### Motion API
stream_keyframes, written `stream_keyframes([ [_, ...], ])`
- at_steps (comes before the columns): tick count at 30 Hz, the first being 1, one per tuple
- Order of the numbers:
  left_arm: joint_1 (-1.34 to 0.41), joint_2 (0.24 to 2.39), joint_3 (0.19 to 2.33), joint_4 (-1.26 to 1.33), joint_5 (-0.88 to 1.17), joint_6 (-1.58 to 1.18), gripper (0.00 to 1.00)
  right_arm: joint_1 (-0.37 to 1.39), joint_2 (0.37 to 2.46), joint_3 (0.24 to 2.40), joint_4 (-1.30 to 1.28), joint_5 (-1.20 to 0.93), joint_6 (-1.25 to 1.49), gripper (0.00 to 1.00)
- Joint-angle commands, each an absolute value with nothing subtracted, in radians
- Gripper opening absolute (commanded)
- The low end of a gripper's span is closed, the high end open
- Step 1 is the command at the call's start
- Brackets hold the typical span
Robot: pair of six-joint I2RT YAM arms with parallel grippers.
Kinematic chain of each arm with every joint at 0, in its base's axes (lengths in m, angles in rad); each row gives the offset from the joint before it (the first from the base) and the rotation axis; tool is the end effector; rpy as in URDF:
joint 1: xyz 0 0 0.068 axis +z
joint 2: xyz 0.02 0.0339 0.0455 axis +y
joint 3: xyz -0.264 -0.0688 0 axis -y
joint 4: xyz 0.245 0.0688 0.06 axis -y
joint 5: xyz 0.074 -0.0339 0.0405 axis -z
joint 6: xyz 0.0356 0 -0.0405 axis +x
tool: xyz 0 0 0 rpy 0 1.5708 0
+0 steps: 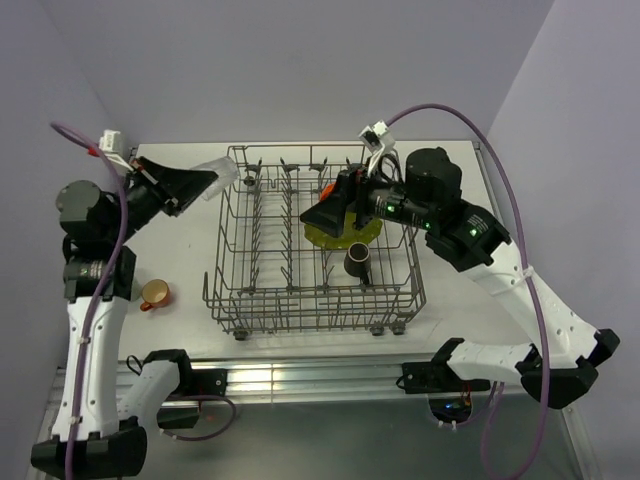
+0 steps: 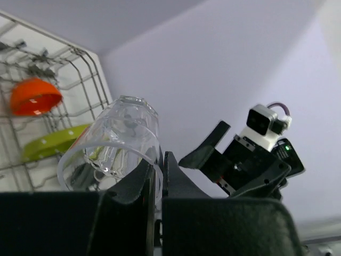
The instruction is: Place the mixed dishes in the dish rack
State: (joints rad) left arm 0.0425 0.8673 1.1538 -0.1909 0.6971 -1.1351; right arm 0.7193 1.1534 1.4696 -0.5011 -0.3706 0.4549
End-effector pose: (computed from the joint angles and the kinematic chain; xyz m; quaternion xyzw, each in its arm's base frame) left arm 0.1689 -0.0157 0.4513 -0.1408 0.6660 -0.5576 0.4750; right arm 0.1664 0.1629 0.4683 -0.2163 0.7341 0.4658 0.4442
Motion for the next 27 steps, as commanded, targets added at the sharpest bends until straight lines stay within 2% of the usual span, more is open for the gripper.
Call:
stream_keyframes([
  [1,0.038,0.85,1.031,0.26,0.936,-1.423,0.0,0.713,1.181,1.436,-0.309,-0.618,0.521,1.0],
  [6,0.009,0.81,0.879,0.529,0.951,-1.578,0.0,0.716,1.238,1.422,-0.219,-0.652,0.563,0.99],
  [15,-0.121,0.778,0.781,0.64,0.904,-1.647,0.0,0.723,1.33,1.439,-0.094,-0.663,0.571,0.95],
  [20,-0.137,0.765,0.752,0.658,0.899,-1.648,0.0,0.723,1.354,1.43,-0.006,-0.716,0.577,0.88],
  [27,-0.158,0.784,0.73,0.725,0.897,-1.68,0.0,0.724,1.359,1.397,0.152,-0.822,0.646,0.87],
])
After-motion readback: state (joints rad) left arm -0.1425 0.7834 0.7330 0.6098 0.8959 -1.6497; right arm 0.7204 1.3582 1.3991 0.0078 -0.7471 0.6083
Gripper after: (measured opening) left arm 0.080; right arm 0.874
